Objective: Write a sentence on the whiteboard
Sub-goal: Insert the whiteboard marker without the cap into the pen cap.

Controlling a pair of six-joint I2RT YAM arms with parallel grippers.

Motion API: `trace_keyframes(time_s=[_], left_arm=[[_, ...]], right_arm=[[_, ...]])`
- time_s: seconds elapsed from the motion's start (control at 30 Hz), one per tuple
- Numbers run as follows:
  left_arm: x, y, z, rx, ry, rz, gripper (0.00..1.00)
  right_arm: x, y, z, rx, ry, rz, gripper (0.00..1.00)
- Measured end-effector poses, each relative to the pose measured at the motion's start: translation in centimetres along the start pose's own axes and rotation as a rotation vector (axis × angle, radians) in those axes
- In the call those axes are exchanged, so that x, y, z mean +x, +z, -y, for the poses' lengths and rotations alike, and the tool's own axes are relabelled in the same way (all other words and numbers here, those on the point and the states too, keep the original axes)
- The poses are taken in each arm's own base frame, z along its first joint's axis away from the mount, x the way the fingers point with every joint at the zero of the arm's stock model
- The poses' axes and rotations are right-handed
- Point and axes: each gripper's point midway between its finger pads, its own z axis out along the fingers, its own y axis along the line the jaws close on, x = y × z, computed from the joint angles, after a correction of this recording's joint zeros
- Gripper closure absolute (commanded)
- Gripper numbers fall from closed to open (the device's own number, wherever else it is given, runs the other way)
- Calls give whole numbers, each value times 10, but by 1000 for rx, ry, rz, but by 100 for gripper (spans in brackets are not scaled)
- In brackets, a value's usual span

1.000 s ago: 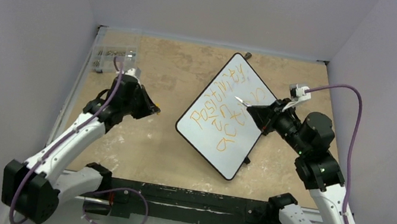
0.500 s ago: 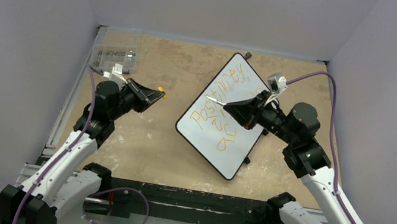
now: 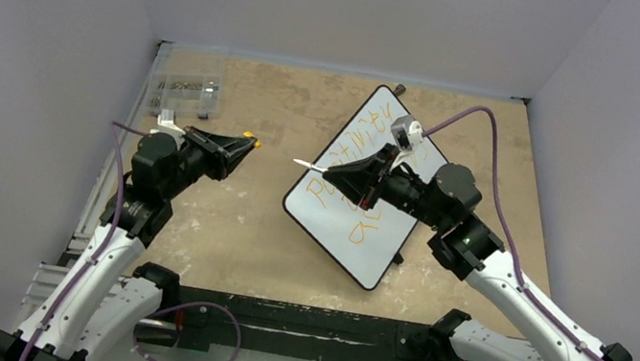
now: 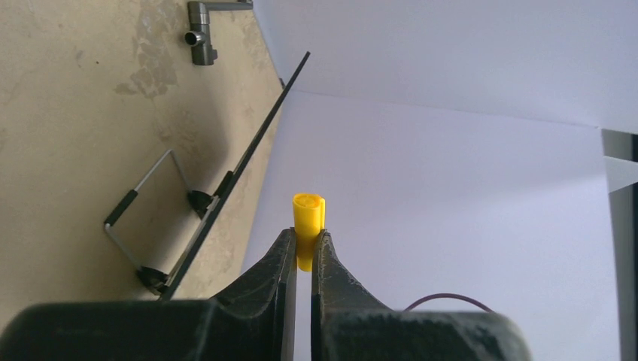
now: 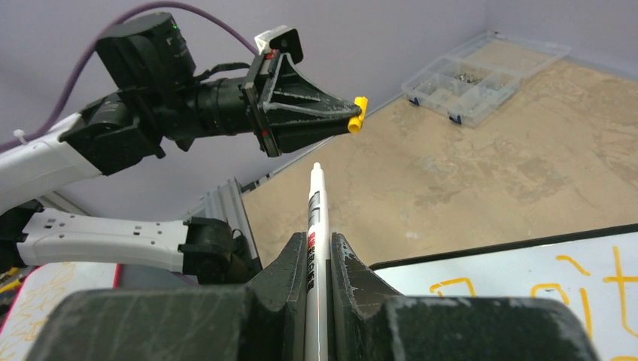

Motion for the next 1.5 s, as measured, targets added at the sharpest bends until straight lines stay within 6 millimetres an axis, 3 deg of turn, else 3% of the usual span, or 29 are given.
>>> trace_keyframes(time_s=[0.2, 0.63, 1.0, 1.5], left_arm=[[-5, -6, -2, -22, -81, 36, 100], [-5, -15, -5, -65, -161, 50, 100], [-5, -17, -3, -59, -172, 50, 100], [-4, -15, -4, -65, -186, 45, 100]], right_arm=[[15, 24, -1, 20, 2, -34, 100], [14, 63, -5, 54, -20, -19, 100], [32, 76, 3, 101, -14, -50, 100], [28, 83, 2, 112, -15, -42, 100]])
